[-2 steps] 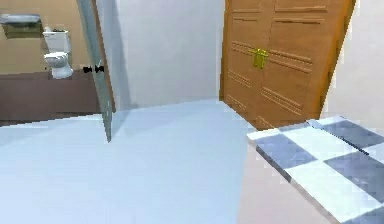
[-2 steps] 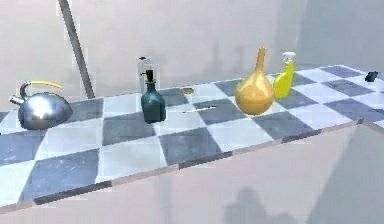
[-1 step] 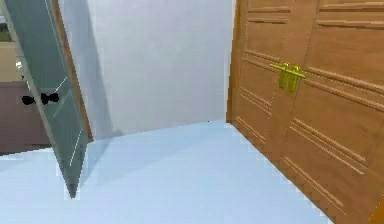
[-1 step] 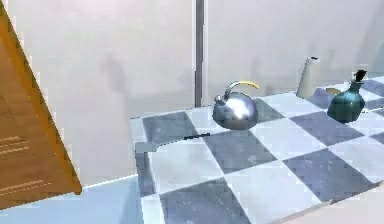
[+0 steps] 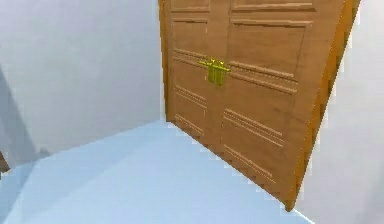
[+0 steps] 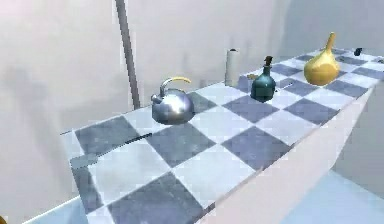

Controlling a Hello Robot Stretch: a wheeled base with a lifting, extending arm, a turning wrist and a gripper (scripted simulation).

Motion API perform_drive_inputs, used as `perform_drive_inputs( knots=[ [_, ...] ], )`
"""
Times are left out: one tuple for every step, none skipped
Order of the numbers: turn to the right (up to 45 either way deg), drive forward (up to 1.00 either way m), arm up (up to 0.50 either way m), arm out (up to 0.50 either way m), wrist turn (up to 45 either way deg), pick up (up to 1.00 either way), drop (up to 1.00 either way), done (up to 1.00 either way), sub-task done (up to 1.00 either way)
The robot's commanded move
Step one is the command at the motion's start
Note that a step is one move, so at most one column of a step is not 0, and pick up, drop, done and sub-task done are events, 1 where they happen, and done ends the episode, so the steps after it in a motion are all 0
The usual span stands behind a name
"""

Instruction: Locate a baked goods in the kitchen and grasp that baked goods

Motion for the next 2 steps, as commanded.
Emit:
perform_drive_inputs(
  knots=[
    [0.0,0.20,0.00,0.00,0.0,0.00,0.00,0.00,0.00],
    [45.0,0.00,0.00,0.00,0.0,0.00,0.00,0.00,0.00]
  ],
)
